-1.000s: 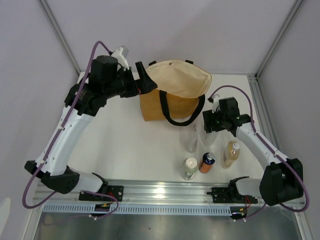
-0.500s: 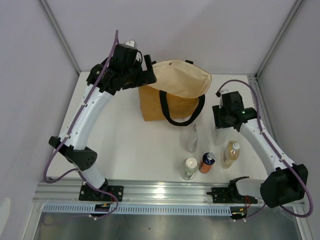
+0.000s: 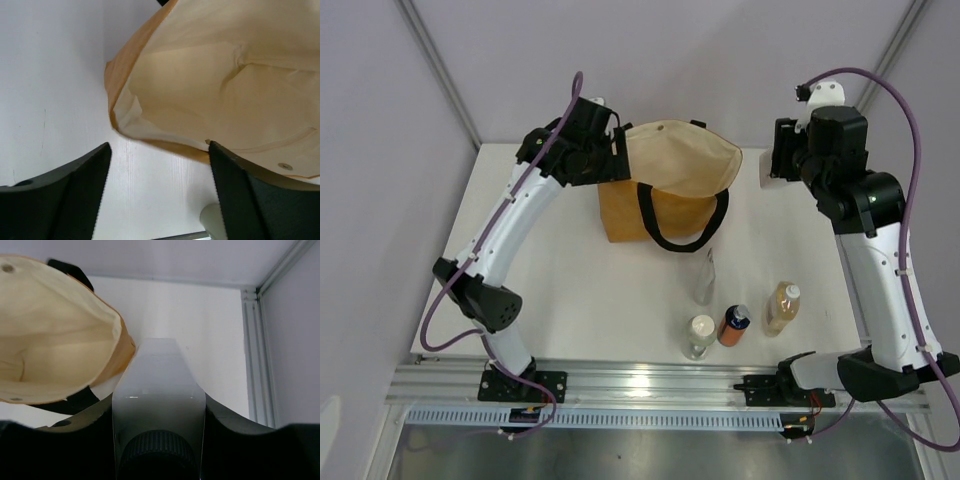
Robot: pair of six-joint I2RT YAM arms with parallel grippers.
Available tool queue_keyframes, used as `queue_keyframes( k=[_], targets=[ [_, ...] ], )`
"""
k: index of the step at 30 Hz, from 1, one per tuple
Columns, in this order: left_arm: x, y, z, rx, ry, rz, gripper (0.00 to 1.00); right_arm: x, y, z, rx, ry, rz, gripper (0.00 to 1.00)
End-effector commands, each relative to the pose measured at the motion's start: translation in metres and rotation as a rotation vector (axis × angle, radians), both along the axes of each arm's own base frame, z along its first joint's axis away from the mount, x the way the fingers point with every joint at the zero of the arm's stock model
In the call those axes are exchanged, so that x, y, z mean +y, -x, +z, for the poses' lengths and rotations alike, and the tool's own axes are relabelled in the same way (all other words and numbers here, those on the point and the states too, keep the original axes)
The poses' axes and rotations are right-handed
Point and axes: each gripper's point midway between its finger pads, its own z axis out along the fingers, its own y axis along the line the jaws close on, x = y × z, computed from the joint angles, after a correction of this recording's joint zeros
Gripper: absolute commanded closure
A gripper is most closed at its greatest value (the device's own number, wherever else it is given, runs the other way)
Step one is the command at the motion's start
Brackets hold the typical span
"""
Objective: Place the personal care products into the canvas bag
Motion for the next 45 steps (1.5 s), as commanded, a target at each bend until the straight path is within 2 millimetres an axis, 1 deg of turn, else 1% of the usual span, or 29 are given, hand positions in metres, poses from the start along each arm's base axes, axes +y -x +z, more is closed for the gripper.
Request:
queue_keyframes(
  k=[1,3,4,5,6,7,8,9,10,11,12,14,15,16,17,19,20,21,24,25,28,30,31,34,37,40,41,43,45],
  targets=[
    [-0.001,-0.005,-0.002,-0.021,-0.018,-0.029,0.23,0.013,0.003,0.078,-0.219,-0.058,0.011,1.0],
    [-0.001,-0.006,-0.006,-0.009,-0.021,-0.036,0.33,0.028,0.008,0.104,-0.296,-0.095,0.059,1.0],
    [-0.002,-0.005,-0.012,0.005,-0.026,-0.04,0.44,0.031,0.008,0.118,-0.346,-0.089,0.058,1.0],
    [-0.004,-0.005,-0.011,0.0,-0.02,-0.047,0.5,0.044,0.01,0.124,-0.364,-0.101,0.091,1.0],
    [-0.004,-0.004,-0.012,0.001,-0.02,-0.049,0.55,0.05,0.009,0.13,-0.379,-0.106,0.11,1.0],
    [-0.004,-0.003,-0.014,0.005,-0.02,-0.054,0.63,0.06,0.007,0.14,-0.413,-0.122,0.136,1.0],
    [-0.005,-0.003,-0.013,0.0,-0.017,-0.058,0.66,0.069,0.008,0.145,-0.432,-0.125,0.165,1.0],
    [-0.005,-0.002,-0.01,-0.011,-0.006,-0.064,0.66,0.084,0.006,0.142,-0.433,-0.123,0.207,1.0],
    [-0.006,-0.002,-0.008,-0.014,-0.001,-0.065,0.65,0.09,0.005,0.145,-0.443,-0.137,0.221,1.0],
    [-0.006,0.0,-0.008,-0.013,0.003,-0.065,0.63,0.104,-0.008,0.132,-0.406,-0.127,0.234,1.0],
    [-0.006,0.001,-0.007,-0.012,0.009,-0.067,0.61,0.113,-0.013,0.124,-0.384,-0.129,0.247,1.0],
    [-0.009,0.003,-0.006,-0.005,0.026,-0.075,0.61,0.134,-0.03,0.097,-0.32,-0.134,0.279,1.0],
    [-0.01,0.004,-0.007,-0.001,0.031,-0.077,0.59,0.142,-0.034,0.087,-0.302,-0.137,0.297,1.0],
    [-0.011,0.005,-0.007,0.005,0.037,-0.08,0.59,0.15,-0.04,0.084,-0.316,-0.15,0.314,1.0],
    [-0.012,0.005,-0.007,0.006,0.04,-0.081,0.58,0.157,-0.047,0.06,-0.276,-0.131,0.32,1.0],
    [-0.013,0.004,-0.005,0.003,0.048,-0.083,0.56,0.162,-0.061,0.043,-0.258,-0.122,0.314,1.0],
    [-0.014,0.004,-0.003,-0.001,0.053,-0.084,0.56,0.164,-0.068,0.031,-0.235,-0.106,0.311,1.0],
    [-0.014,0.005,-0.001,-0.004,0.056,-0.085,0.56,0.169,-0.081,0.012,-0.2,-0.085,0.311,1.0],
    [-0.017,0.003,0.002,-0.01,0.069,-0.088,0.55,0.175,-0.099,-0.015,-0.153,-0.053,0.33,1.0],
    [-0.018,0.002,0.005,-0.015,0.074,-0.09,0.56,0.181,-0.107,-0.031,-0.128,-0.045,0.338,1.0],
    [-0.02,0.001,0.005,-0.01,0.079,-0.092,0.56,0.181,-0.126,-0.06,-0.079,-0.046,0.326,1.0],
    [-0.02,0.001,0.004,-0.007,0.08,-0.092,0.56,0.175,-0.137,-0.073,-0.06,-0.045,0.31,1.0],
    [-0.02,0.001,0.004,-0.008,0.081,-0.09,0.56,0.175,-0.144,-0.086,-0.04,-0.034,0.305,1.0],
    [-0.019,0.001,0.005,-0.012,0.079,-0.083,0.56,0.173,-0.155,-0.102,-0.015,-0.019,0.306,1.0],
    [-0.017,0.0,0.006,-0.013,0.083,-0.077,0.55,0.171,-0.16,-0.116,0.008,0.006,0.297,1.0],
    [-0.018,-0.001,0.006,-0.009,0.088,-0.076,0.55,0.171,-0.163,-0.142,0.069,0.029,0.283,1.0],
    [-0.017,-0.001,0.005,-0.006,0.085,-0.073,0.54,0.172,-0.165,-0.153,0.094,0.039,0.276,1.0],
    [-0.015,-0.001,0.005,-0.006,0.082,-0.068,0.54,0.169,-0.164,-0.169,0.134,0.052,0.255,1.0],
    [-0.016,0.0,0.003,0.0,0.08,-0.068,0.53,0.167,-0.162,-0.182,0.168,0.068,0.241,0.91]
  ],
)
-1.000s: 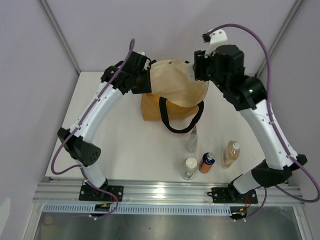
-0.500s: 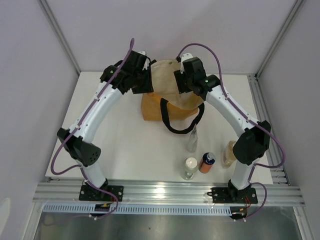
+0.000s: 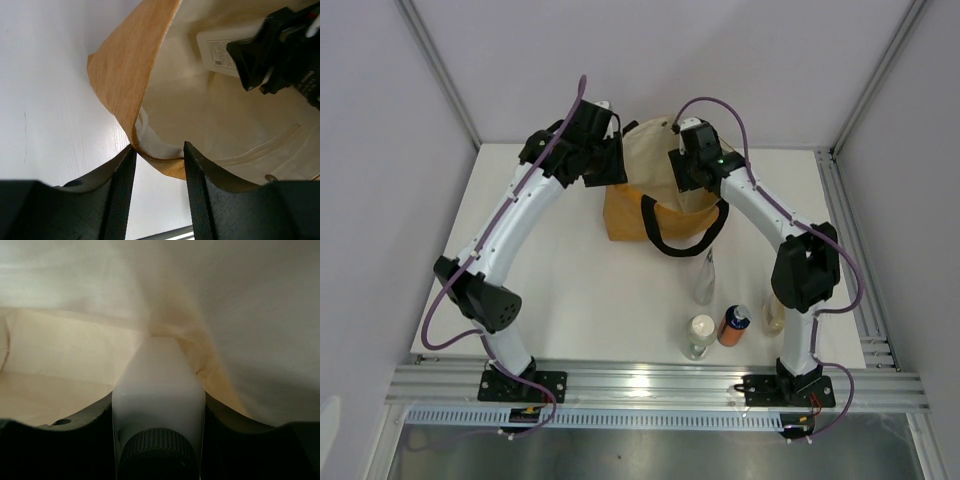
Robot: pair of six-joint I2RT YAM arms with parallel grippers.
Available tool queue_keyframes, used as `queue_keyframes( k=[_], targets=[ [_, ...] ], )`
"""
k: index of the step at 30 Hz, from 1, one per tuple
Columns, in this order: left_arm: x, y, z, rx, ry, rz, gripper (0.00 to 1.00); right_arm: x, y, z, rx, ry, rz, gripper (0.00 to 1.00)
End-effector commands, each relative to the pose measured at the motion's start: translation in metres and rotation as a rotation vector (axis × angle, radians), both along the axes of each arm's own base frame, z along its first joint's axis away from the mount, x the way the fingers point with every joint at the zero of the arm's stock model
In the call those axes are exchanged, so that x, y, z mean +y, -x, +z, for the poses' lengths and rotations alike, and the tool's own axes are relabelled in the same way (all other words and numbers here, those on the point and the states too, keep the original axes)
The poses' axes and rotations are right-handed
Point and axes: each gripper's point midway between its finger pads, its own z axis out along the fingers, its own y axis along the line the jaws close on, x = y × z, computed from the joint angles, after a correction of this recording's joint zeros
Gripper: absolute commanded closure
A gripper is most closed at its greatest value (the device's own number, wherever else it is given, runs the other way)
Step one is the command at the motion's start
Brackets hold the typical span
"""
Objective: Place the personal care products into the canvas bag
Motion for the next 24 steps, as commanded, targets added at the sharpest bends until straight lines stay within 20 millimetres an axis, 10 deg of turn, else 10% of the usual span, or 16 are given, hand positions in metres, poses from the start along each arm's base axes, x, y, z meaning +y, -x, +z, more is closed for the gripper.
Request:
queue_keyframes(
  k=[1,5,13,19,24],
  targets=[
    [0.0,-0.001,0.019,-0.037,0.042,0.009,0.53,0.004,-0.018,0.029,-0.113,-0.034,-0.046,0.87],
    [-0.003,-0.003,0.019,-0.036,0.05,0.003,0.48,0.003,-0.018,0.021,-0.089,-0.032,-0.048,0.55],
    [-0.008,-0.008,0.018,-0.03,0.05,-0.006,0.43,0.002,-0.017,0.031,-0.094,-0.06,-0.063,0.25],
    [-0.007,-0.01,0.017,-0.028,0.05,-0.004,0.35,0.006,-0.013,0.053,-0.106,-0.079,-0.056,0.23],
    [-0.008,-0.008,0.017,-0.023,0.057,-0.011,0.33,0.006,-0.003,0.123,-0.207,-0.134,-0.043,0.23]
  ],
)
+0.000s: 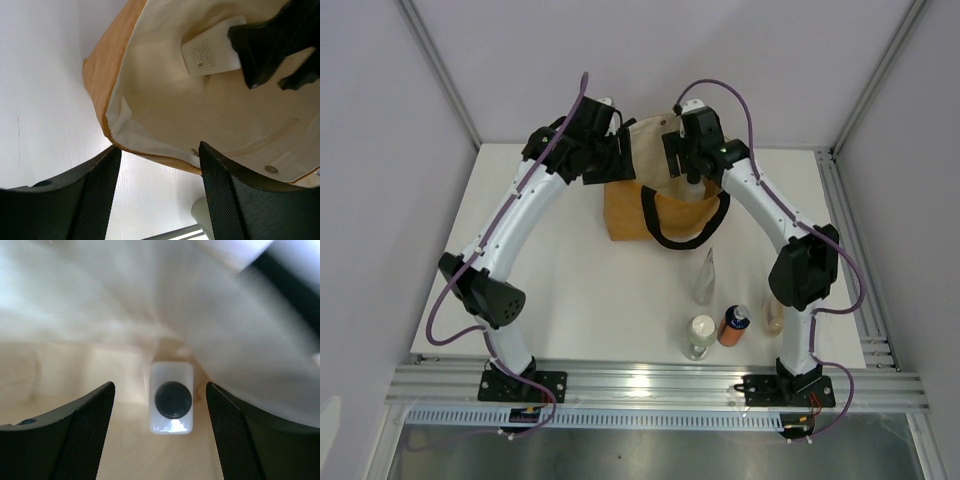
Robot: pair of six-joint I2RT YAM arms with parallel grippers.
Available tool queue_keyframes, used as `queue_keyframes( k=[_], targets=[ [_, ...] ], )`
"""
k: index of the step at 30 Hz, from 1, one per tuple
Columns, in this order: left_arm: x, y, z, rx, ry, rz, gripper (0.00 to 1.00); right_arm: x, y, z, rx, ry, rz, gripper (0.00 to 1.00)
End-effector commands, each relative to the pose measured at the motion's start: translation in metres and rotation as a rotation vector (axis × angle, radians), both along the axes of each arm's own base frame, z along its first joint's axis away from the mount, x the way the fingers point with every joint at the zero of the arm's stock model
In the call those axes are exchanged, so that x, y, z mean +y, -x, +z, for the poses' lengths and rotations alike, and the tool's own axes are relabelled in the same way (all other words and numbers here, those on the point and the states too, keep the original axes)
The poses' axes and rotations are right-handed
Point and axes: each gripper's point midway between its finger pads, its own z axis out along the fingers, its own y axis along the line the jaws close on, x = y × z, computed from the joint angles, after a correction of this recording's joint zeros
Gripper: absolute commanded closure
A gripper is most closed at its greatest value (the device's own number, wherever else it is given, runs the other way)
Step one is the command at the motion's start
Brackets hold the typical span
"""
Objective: Place the personal care products into the canvas bag
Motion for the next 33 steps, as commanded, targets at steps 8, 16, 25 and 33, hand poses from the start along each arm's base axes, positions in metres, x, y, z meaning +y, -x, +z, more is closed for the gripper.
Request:
queue_keyframes(
  k=[8,16,25,33],
  targets=[
    [0.0,0.004,0.023,-0.036,0.048,-0.009,0.11,-0.026,0.067,0.205,-0.316,-0.211,-0.047,0.21],
    [-0.002,0.007,0.031,-0.052,0.065,-0.028,0.01,-0.071,0.174,0.211,-0.263,-0.288,-0.117,0.15],
    [0.007,0.018,0.027,-0.047,0.046,-0.035,0.01,-0.191,0.246,0.097,0.022,-0.187,-0.609,0.14],
    [0.011,0.031,0.028,-0.057,0.055,-0.058,0.01,-0.196,0.288,0.042,0.166,-0.231,-0.695,0.01]
  ],
)
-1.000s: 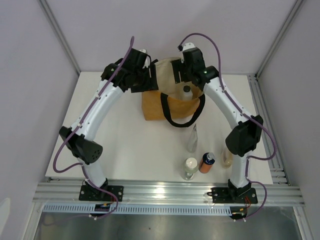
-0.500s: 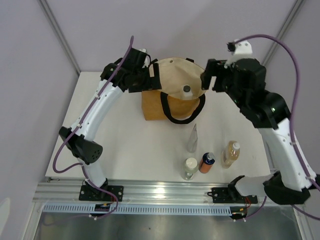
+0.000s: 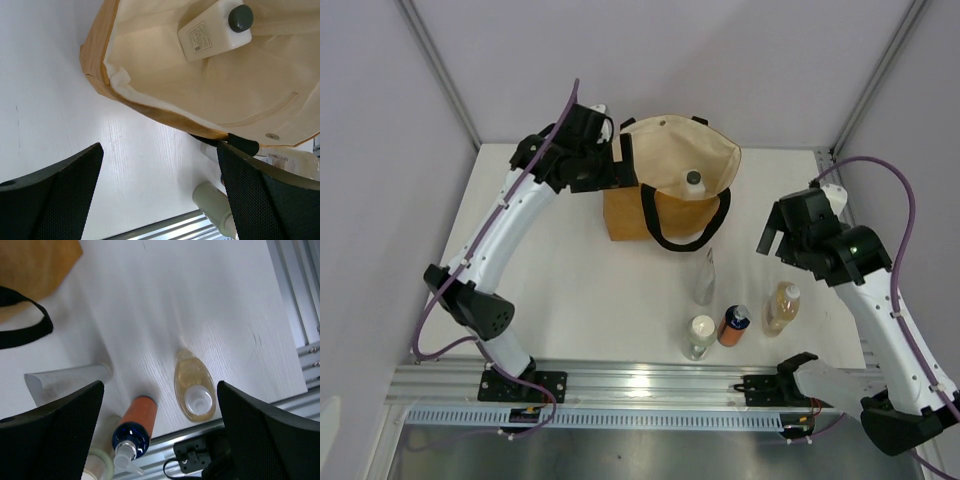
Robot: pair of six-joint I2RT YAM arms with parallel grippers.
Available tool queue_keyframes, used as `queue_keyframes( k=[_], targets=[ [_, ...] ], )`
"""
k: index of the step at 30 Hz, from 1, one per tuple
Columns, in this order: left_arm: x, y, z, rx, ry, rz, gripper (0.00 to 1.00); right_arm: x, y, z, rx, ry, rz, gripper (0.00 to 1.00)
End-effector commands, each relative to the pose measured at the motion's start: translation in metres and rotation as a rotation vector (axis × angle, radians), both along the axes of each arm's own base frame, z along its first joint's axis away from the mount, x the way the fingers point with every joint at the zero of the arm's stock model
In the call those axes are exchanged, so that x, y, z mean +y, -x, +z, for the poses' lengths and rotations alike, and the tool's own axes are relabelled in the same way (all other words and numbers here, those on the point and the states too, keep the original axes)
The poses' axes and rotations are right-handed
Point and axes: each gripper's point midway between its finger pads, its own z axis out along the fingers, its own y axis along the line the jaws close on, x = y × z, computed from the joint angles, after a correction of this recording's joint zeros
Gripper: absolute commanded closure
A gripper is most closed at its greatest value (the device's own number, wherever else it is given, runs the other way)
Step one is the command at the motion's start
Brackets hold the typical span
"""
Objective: Place the personal care products into the canvas bag
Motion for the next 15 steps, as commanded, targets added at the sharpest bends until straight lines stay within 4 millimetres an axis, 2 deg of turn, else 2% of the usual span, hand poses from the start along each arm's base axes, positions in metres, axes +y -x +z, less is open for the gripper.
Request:
queue_keyframes(
  k=[1,3,4,7,13,15],
  targets=[
    [0.005,0.008,0.022,-0.065,0.033,-0.027,0.01,-0.008,0.027,-0.017,0.027,-0.059,-0.088,0.01],
    [0.005,0.011,0.018,-0.057,0.032,-0.032,0.01,-0.006,0.033,-0.035,0.06,-0.089,-0.113,0.01],
    [0.005,0.011,0.018,-0.057,0.029,-0.036,0.01,-0.007,0.041,-0.051,0.092,-0.091,-0.127,0.01],
    [0.007,0.012,0.018,-0.061,0.021,-0.042,0.01,-0.01,0.051,-0.071,0.116,-0.105,-0.169,0.02],
    [0.003,0.01,0.016,-0.062,0.025,-0.056,0.01,-0.015,0.056,-0.092,0.149,-0.055,-0.153,0.01],
    [0.003,0.009,0.017,-0.066,0.027,-0.056,0.01,-0.017,0.057,-0.105,0.186,-0.026,-0.149,0.0]
  ],
)
